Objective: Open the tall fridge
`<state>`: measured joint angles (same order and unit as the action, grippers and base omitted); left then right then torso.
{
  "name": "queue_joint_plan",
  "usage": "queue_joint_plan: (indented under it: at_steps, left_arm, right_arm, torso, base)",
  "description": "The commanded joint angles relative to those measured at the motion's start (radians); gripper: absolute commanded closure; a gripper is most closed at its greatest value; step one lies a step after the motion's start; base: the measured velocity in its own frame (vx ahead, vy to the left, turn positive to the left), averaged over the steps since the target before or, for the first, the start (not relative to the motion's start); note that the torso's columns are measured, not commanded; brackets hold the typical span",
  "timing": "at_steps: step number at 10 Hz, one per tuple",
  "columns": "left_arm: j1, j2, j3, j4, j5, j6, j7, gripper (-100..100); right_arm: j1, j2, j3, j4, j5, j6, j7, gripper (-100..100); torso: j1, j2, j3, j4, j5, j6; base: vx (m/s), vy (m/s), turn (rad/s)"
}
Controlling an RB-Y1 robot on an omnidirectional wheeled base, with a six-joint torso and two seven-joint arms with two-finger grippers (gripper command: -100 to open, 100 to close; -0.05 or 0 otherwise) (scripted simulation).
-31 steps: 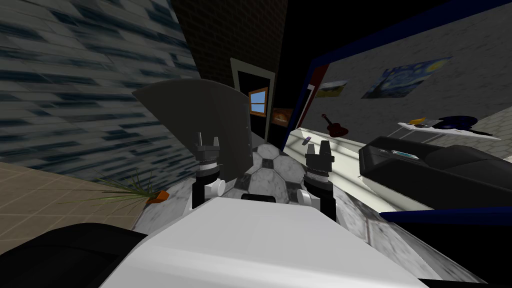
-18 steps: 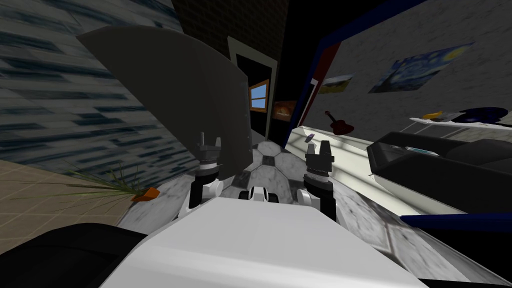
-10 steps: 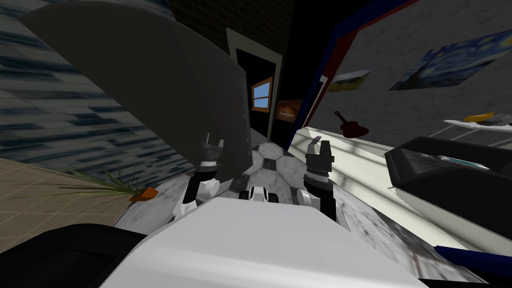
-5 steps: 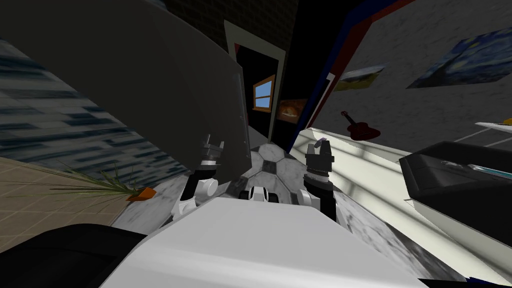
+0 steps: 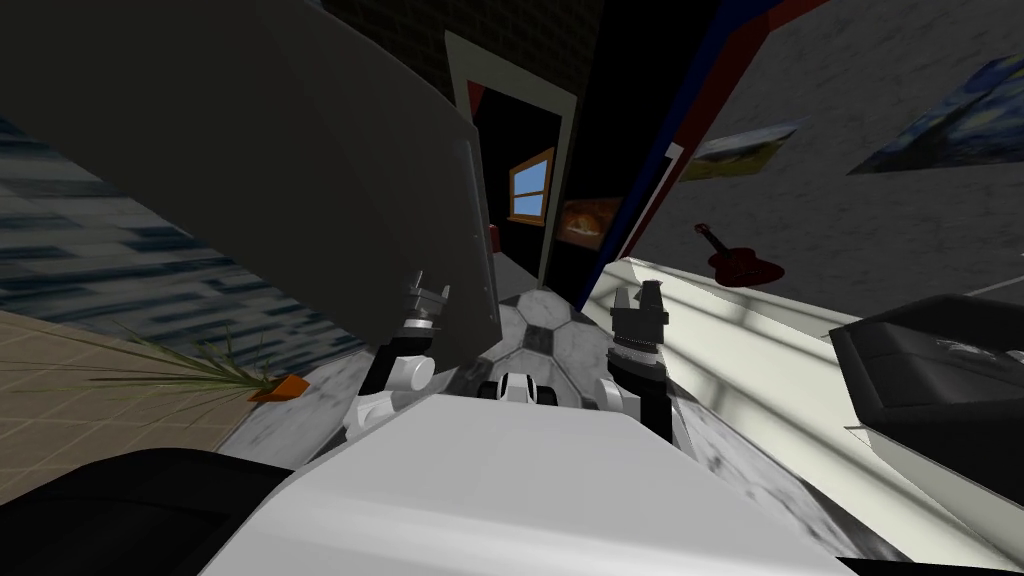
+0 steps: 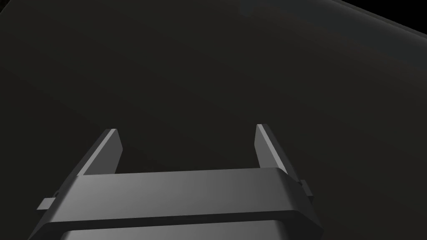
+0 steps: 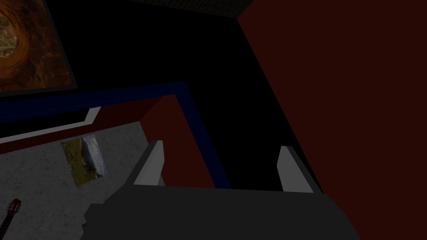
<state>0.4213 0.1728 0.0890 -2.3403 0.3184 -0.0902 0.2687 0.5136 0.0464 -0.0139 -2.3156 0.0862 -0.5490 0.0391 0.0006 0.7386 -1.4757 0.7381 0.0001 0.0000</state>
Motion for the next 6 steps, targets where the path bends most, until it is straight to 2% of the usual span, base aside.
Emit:
queue_joint_plan:
  at_steps: [1, 6]
  left_arm:
    - [-0.007, 0.0, 0.016, 0.005, 0.041, 0.053, 0.021, -100]
    - [-0.02, -0.006, 0.044, 0.011, 0.125, 0.163, 0.061, -100]
  right_arm:
    - [0.0, 0.0, 0.0, 0.0, 0.0, 0.0, 0.0, 0]
    - [0.0, 0.0, 0.0, 0.0, 0.0, 0.0, 0.0, 0]
  torso:
    - [-0.001, 0.0, 0.0, 0.0, 0.0, 0.0]
    - [0.0, -0.002, -0.001, 0.0, 0.0, 0.0]
  base:
    - [0.107, -0.074, 0.066]
    - [0.132, -0.083, 0.069]
